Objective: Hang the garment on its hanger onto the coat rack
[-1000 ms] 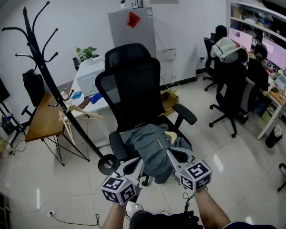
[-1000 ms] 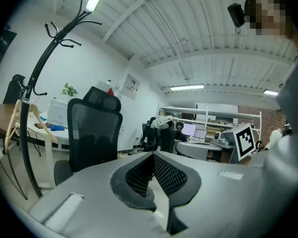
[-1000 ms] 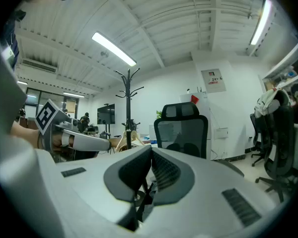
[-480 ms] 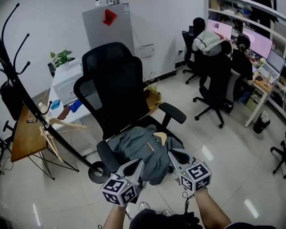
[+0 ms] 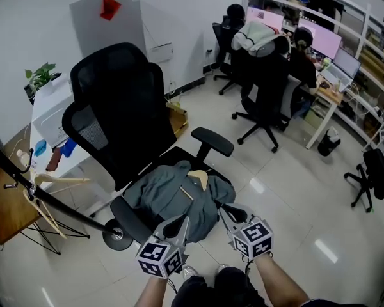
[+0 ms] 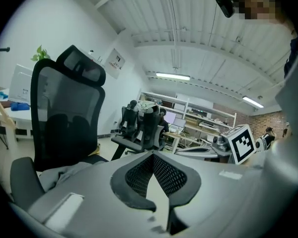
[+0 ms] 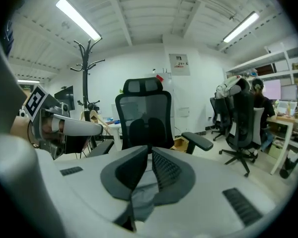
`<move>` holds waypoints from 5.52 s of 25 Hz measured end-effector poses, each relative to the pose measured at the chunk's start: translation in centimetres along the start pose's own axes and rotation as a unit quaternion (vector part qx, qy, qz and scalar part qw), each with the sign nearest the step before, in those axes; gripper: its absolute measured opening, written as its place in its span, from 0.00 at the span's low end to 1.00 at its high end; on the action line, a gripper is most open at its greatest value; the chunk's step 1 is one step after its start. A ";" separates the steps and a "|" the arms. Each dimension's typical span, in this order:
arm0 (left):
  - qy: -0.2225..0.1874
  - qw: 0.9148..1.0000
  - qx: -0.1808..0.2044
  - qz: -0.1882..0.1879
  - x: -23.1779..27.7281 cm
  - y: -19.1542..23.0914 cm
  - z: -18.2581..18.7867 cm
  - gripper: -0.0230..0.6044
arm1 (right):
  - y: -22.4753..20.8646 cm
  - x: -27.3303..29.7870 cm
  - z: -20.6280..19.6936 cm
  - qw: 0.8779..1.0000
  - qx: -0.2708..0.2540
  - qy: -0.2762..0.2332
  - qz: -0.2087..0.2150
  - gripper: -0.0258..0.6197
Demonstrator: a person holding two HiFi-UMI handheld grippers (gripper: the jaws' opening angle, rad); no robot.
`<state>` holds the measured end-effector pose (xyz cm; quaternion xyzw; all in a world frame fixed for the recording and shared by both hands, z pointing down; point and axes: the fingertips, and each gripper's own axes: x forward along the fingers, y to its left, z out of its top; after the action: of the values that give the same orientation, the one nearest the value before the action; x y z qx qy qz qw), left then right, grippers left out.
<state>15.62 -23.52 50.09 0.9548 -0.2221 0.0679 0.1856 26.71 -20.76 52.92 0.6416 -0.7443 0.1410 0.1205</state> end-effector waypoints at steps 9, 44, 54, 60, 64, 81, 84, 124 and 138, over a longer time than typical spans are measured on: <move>0.036 0.999 -0.030 0.026 4.5 2.9 -3.7 0.02 | -2.7 6.1 -6.2 0.997 0.042 0.064 0.004 0.12; 0.132 0.981 -0.125 0.068 13.4 10.9 -17.8 0.02 | -10.8 28.3 -26.3 0.959 0.172 0.225 -0.012 0.35; 0.131 0.980 -0.133 0.075 12.6 9.8 -17.5 0.02 | -10.5 26.7 -21.2 0.976 0.120 0.180 0.003 0.21; 0.111 0.984 -0.123 0.066 12.5 9.1 -14.8 0.02 | -8.6 24.6 -16.7 0.985 0.082 0.145 0.051 0.16; 0.096 0.987 -0.114 0.062 12.2 8.9 -12.8 0.02 | -8.4 23.2 -12.6 0.989 0.058 0.114 0.070 0.16; -0.012 1.000 0.000 0.024 4.2 6.3 3.8 0.02 | -5.9 9.6 9.5 0.996 -0.064 -0.047 0.036 0.16; -0.029 0.999 0.032 0.013 3.3 4.6 6.6 0.02 | -6.0 5.9 13.1 0.994 -0.077 -0.075 0.025 0.16; -0.201 0.931 0.108 0.285 -28.3 -10.2 11.1 0.02 | 14.1 -20.8 20.2 0.905 -0.194 -0.171 0.338 0.16; -0.230 0.905 0.122 0.337 -42.5 2.1 15.3 0.02 | 35.0 -10.8 23.8 0.858 -0.219 -0.166 0.435 0.16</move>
<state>-22.50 -14.21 27.71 0.8272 -0.5573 -0.0683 -0.0224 -6.27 -14.68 24.88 0.2238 -0.9681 -0.0956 0.0592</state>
